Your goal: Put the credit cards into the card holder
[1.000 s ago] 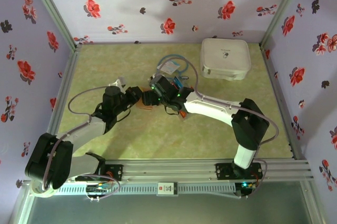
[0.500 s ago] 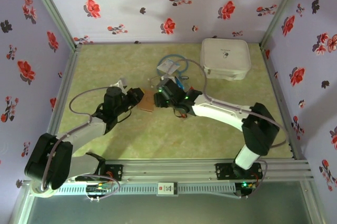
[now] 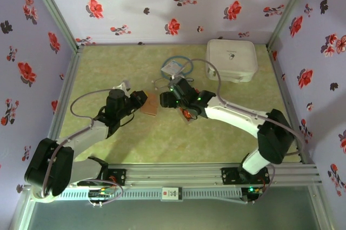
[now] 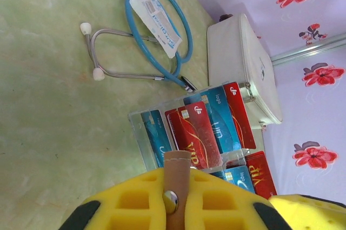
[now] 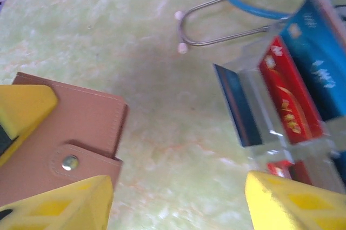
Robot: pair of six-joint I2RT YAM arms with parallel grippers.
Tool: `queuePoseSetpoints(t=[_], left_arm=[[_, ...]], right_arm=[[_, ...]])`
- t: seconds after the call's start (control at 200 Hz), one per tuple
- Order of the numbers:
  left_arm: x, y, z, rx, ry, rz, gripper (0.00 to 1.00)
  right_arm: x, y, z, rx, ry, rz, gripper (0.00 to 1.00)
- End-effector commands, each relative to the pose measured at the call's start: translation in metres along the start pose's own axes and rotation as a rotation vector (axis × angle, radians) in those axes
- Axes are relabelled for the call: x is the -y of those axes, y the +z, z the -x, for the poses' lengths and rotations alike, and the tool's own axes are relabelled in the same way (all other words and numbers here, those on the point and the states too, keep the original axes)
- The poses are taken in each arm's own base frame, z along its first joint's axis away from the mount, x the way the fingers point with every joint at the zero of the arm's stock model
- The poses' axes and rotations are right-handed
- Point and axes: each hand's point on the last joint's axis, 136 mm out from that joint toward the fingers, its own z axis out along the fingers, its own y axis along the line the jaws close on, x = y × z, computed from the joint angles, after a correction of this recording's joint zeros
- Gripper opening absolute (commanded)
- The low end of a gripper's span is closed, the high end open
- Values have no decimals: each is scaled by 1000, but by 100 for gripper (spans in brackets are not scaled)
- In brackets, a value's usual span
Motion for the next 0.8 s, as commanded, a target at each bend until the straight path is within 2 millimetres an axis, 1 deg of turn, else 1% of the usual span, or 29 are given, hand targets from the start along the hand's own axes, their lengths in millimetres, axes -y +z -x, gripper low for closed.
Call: queuePoseSetpoints(t=[0.0, 0.125, 0.35, 0.435, 0.555, 0.795], left_arm=[[8, -4, 8, 30, 16, -20, 0], [10, -5, 9, 35, 6, -28, 0], [12, -5, 10, 39, 1, -33, 0], [13, -5, 11, 43, -1, -35, 0], [13, -5, 13, 50, -5, -34, 0], [14, -4, 14, 56, -10, -42, 0]], right_arm=[[-33, 9, 10, 16, 10, 103, 67], [-47, 20, 8, 7, 8, 146, 67], [-58, 37, 4, -15, 1, 149, 67], [-55, 46, -2, -34, -6, 125, 66], [-40, 55, -14, -62, -15, 58, 62], [-15, 62, -36, -96, -19, -19, 58]])
